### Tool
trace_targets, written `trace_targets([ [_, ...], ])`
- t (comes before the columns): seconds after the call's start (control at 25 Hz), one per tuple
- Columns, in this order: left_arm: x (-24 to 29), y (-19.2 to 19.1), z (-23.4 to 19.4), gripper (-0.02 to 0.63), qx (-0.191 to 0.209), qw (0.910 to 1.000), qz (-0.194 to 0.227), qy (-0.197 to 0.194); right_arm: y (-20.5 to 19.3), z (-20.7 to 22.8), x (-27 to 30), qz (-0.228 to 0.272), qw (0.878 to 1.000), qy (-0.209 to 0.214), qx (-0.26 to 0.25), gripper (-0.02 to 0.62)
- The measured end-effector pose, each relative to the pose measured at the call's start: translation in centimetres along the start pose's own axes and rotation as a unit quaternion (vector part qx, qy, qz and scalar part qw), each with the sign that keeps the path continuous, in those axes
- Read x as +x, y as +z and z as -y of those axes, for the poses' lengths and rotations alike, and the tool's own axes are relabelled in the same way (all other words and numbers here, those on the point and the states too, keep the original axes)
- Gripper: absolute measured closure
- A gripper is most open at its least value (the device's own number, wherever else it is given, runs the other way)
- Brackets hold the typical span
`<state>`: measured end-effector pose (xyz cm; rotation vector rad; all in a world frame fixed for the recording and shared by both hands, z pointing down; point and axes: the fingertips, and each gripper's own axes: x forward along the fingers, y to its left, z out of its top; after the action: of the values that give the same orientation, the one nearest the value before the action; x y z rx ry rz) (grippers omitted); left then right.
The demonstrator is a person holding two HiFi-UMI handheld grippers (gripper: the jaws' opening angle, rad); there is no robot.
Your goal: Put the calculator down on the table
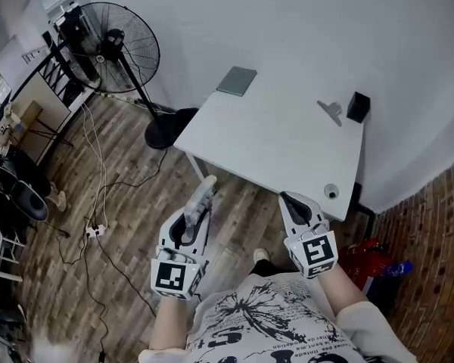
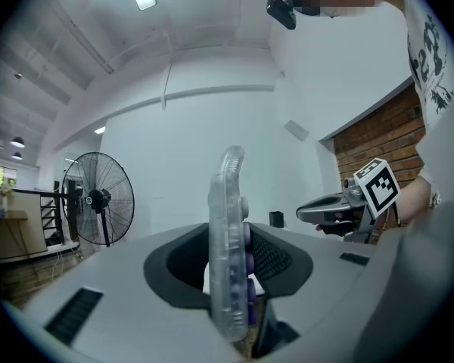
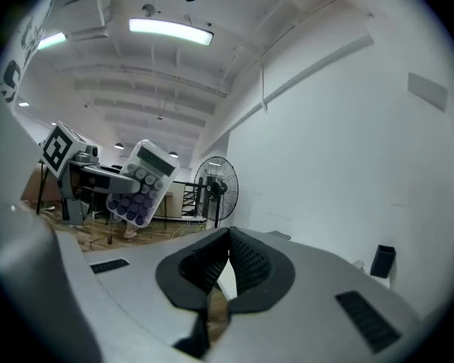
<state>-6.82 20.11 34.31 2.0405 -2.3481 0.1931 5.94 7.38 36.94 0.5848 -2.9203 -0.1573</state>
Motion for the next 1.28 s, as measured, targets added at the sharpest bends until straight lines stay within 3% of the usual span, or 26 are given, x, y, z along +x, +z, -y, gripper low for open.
trace_targets([
  [0.32,13.2,0.3,-3.6,0.463,-0.001,1.0,-0.004,0.006,-0.8,9.6,9.8,-0.009,1.0,0.005,-0.003,0.58],
  [0.52,19.0,-0.4,-4.4,0.463,-0.011,0.9996,-0.019,-0.017,-2.0,13.3,13.4,-0.029,0.999,-0.003,0.02,0.58],
  [0.72,25.0,-1.9,-4.8,0.463,-0.016,0.9972,-0.034,-0.065,-3.8,16.2,16.2,-0.057,0.997,-0.024,0.046,0.58],
  [0.92,31.7,-3.2,-5.0,0.463,-0.008,0.9896,-0.051,-0.134,-5.1,20.2,19.0,-0.078,0.992,-0.084,0.059,0.58],
  [1.08,37.0,-4.5,-6.3,0.462,0.004,0.9786,-0.082,-0.189,-6.2,22.5,21.6,-0.095,0.983,-0.134,0.083,0.58],
  [1.28,42.4,-6.8,-6.6,0.463,-0.019,0.9613,-0.114,-0.25,-8.3,24.6,24.2,-0.123,0.972,-0.178,0.095,0.58],
])
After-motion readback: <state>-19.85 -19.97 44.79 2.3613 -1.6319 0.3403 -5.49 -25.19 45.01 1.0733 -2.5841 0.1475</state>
